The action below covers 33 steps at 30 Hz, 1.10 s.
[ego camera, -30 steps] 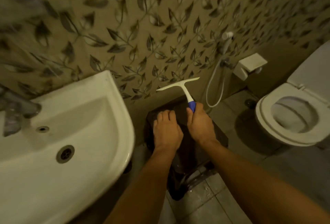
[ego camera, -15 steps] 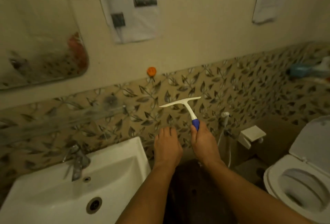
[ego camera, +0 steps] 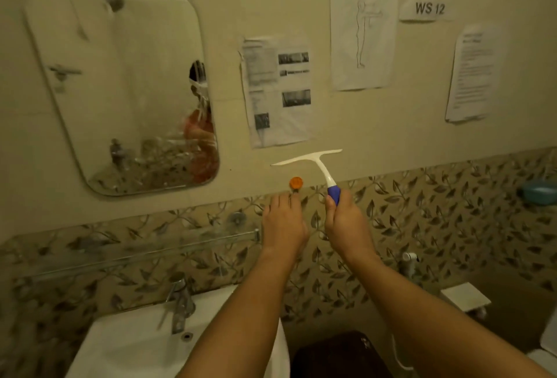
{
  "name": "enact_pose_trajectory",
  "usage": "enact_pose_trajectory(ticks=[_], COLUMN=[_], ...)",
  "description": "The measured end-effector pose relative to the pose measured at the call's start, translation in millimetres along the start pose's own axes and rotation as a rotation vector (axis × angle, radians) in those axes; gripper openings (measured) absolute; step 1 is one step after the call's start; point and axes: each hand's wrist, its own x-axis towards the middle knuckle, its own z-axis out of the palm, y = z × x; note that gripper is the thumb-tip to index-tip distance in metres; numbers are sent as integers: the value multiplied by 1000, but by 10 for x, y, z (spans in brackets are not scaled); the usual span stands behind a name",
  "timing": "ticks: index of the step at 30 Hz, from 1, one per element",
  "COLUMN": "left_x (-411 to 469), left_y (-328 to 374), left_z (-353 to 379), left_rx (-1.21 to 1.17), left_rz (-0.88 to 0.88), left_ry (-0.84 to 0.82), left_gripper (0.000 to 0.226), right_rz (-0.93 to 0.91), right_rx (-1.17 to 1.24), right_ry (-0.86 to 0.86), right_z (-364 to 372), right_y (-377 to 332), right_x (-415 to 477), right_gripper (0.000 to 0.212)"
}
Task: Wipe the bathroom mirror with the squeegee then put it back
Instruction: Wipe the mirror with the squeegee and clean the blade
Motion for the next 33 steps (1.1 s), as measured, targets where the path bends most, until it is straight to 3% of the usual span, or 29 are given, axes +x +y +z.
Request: enact_pose_trajectory(ticks=[16, 23, 33], left_x=[485, 628, 763], left_y=[-584, -1208, -2273], left_z=[-1456, -1973, -2435], left_rx=[252, 288, 358], left_rz=[-97, -182, -230], left_ry=[156, 188, 246], left_gripper=[47, 58, 50], right_rz=[-255, -321, -368], right_rx=[112, 206, 260], right_ry=[99, 105, 132], right_z=[-310, -152, 406], right_y=[-1477, -2286, -3396], right_x=[473, 579, 591], right_gripper=[34, 34, 36])
